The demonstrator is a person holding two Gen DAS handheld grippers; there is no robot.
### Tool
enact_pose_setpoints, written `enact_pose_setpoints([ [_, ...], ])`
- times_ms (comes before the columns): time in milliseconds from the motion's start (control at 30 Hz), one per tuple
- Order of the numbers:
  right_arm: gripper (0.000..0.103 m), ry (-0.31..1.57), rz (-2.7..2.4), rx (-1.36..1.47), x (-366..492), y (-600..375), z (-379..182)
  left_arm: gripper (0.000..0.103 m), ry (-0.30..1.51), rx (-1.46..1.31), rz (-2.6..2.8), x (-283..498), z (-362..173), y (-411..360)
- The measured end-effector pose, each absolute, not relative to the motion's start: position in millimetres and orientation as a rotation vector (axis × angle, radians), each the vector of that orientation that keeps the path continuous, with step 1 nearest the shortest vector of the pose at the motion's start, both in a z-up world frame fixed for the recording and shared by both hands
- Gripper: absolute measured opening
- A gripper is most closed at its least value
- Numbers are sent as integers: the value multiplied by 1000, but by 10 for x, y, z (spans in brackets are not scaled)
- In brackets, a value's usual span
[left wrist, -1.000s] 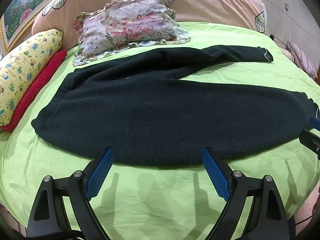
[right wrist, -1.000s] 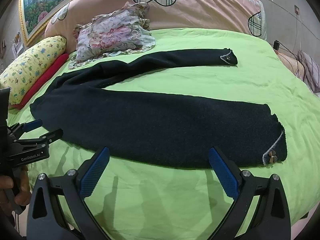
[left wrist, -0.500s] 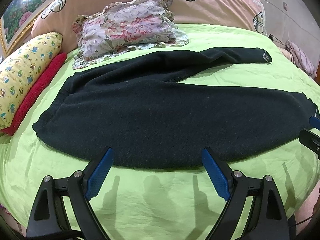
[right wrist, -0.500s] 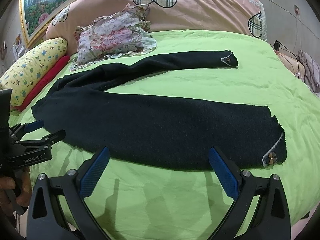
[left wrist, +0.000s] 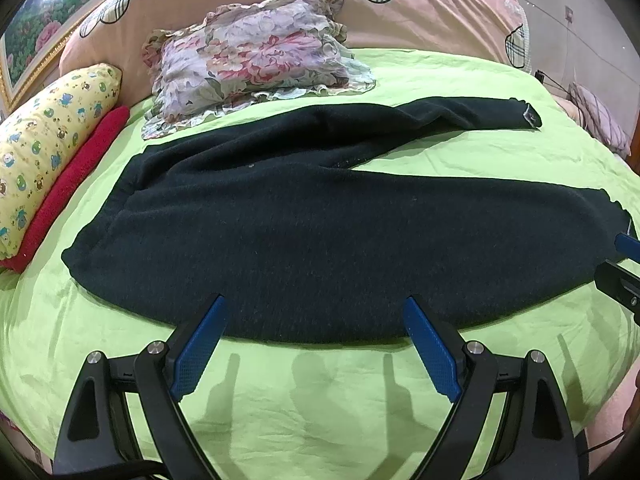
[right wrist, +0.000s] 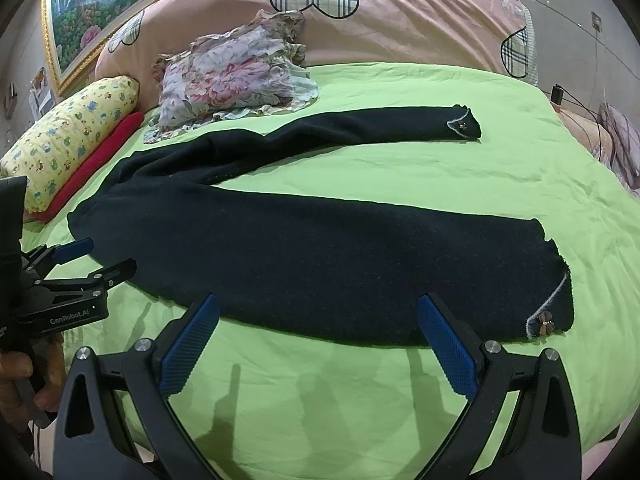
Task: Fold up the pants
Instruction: 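Move both grippers over the dark navy pants toward the cuffs, then grasp the buttoned cuff with the right gripper while the left gripper grasps the leg beside it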
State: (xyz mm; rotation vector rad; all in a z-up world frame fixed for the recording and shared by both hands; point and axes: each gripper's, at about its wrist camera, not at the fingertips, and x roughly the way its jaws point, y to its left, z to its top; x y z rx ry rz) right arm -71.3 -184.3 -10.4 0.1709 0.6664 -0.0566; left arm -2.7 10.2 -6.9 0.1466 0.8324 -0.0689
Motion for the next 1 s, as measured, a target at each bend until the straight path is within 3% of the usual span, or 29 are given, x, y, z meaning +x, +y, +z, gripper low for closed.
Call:
enact_pose_setpoints([
  [533,99,624,-55,205,-480,-2114,112,90,793,180,-113,311,131,28],
  [1000,99,656,-81,293,257,-2983,404,90,737,378,-271,1135,391,-534],
])
